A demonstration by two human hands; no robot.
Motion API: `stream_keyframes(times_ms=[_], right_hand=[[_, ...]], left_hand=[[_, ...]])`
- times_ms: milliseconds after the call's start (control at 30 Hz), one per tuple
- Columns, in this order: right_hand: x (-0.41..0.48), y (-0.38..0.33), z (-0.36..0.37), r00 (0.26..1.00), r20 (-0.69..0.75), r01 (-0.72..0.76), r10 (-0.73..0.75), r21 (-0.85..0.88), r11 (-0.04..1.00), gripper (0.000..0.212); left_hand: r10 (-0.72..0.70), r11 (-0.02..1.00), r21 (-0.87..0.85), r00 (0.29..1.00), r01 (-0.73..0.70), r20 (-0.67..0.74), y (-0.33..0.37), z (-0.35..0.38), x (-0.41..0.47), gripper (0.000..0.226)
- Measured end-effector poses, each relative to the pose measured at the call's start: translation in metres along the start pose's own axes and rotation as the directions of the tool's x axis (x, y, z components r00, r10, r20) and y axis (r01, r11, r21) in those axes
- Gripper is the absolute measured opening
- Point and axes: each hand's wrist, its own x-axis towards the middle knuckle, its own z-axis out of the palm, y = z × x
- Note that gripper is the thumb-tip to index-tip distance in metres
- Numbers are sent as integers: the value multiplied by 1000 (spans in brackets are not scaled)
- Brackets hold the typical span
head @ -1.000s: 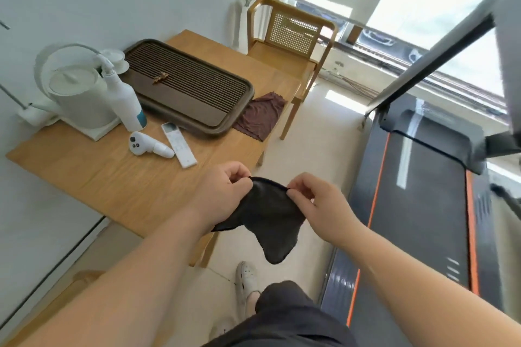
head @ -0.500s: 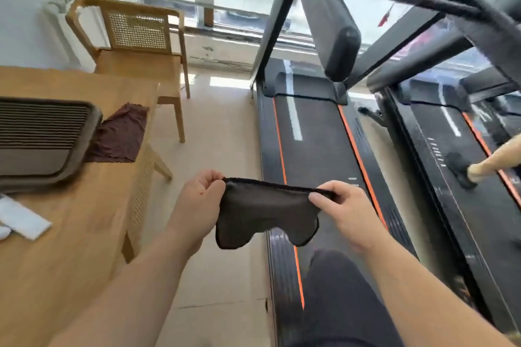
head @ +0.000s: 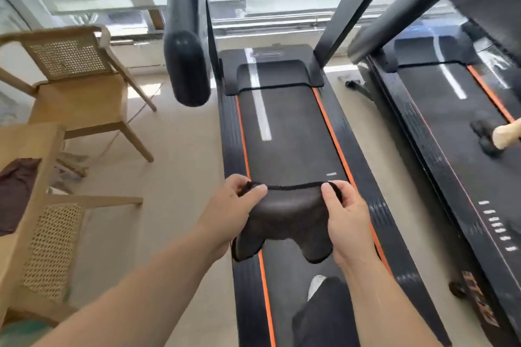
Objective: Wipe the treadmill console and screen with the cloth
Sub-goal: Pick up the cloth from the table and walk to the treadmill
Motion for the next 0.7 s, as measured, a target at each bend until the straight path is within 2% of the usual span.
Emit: stream_keyframes(times_ms=[133, 200, 400, 567, 700], right_hand=[[67, -81, -61, 993, 120, -11, 19, -62, 998, 19], [95, -125, -82, 984, 176, 20, 2, -124, 992, 20], [157, -246, -98, 971, 223, 120, -82, -159, 980, 10], [219, -298, -79, 956, 261, 175, -133, -145, 974, 14], [281, -310, -51, 960, 264, 139, -94, -155, 978, 14]], left_hand=[[65, 996, 72, 979, -51, -194, 97, 54, 17, 2], [83, 997, 30, 963, -78, -257, 145, 69, 21, 7], [125, 988, -43, 942, -145, -312, 264, 76, 40, 9], [92, 980, -128, 922, -150, -375, 311, 71, 84, 8], [50, 975, -179, 913, -133, -405, 327, 65, 145, 5]])
